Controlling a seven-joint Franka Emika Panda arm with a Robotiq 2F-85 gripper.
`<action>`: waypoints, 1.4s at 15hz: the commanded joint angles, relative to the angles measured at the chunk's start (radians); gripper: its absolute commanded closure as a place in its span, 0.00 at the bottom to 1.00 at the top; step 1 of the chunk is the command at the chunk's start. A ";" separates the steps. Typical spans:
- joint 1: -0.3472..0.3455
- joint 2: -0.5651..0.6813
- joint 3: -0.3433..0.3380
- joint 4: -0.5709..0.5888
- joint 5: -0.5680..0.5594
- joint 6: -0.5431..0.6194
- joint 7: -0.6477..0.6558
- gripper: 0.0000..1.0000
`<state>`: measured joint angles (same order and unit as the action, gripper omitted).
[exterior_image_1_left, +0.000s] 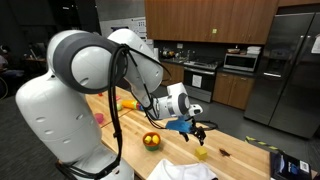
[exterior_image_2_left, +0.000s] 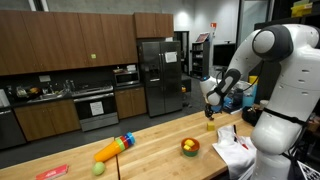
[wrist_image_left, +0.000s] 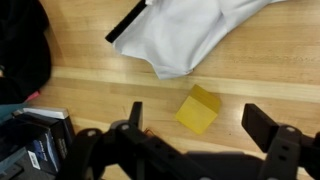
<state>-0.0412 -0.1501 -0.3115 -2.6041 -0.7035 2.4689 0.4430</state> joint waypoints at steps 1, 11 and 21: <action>-0.067 0.006 0.084 0.000 0.042 -0.010 0.005 0.00; -0.269 -0.098 0.089 -0.069 0.158 -0.019 0.295 0.00; -0.291 -0.071 0.112 -0.055 0.153 -0.012 0.284 0.00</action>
<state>-0.3100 -0.2205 -0.2221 -2.6595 -0.5585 2.4573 0.7332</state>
